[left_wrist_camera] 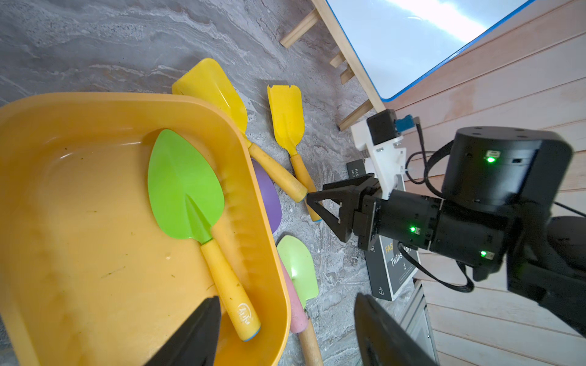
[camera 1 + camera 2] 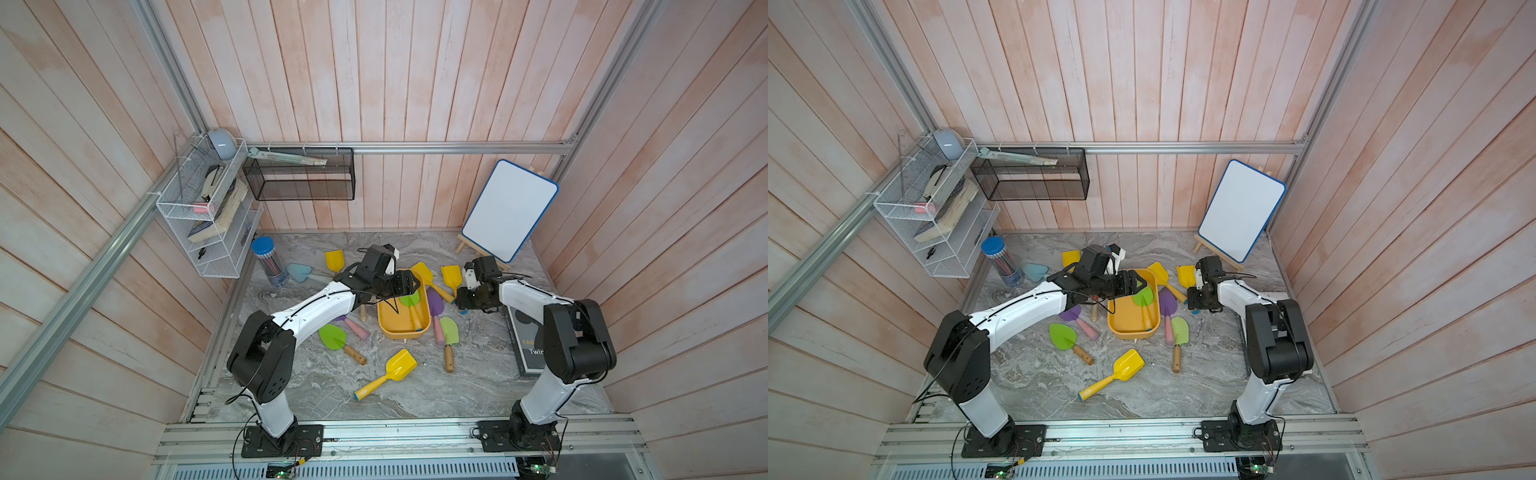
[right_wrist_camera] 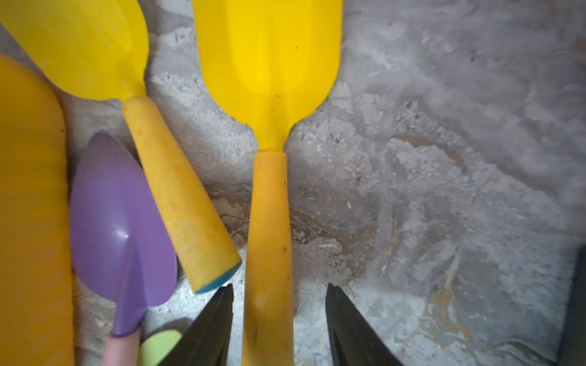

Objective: Put the shovel into the storage box
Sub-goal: Pick up the shovel from the center of the board.

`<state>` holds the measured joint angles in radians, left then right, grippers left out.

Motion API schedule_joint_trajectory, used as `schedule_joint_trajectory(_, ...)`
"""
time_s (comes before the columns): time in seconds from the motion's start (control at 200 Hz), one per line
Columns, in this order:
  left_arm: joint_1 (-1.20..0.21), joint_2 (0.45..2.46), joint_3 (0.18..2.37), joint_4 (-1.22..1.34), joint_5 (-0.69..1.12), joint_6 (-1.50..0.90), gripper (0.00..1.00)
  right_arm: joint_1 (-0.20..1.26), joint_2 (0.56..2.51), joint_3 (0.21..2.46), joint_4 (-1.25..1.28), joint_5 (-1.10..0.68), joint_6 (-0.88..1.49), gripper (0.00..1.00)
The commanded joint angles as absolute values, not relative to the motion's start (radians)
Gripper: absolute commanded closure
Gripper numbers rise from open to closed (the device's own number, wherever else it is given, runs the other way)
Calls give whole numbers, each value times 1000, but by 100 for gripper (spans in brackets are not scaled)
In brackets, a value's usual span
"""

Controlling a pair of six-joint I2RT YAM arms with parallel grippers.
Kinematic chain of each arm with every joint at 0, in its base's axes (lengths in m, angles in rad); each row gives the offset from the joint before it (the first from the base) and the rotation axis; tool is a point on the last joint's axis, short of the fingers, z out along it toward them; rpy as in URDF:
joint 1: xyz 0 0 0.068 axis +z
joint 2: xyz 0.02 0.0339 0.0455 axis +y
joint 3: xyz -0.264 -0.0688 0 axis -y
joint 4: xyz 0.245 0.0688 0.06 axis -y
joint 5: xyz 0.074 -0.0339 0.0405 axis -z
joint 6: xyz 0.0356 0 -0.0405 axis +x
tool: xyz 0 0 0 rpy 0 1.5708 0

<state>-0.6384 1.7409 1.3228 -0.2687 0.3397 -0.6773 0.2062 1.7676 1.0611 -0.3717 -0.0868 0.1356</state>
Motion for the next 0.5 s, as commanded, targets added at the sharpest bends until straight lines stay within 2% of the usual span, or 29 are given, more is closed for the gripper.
schedule_joint_trajectory(0.0,-646,1717,1307,-241,352,-681,28,221,1801,1085,-396,-49,128,50)
schedule_joint_trajectory(0.355,-645,1722,1316,-234,351,-683,28,261,1839,1095,-395,-32,147,68)
schedule_joint_trajectory(0.495,-646,1722,1312,-228,359,-685,28,262,1828,1094,-411,-16,151,82)
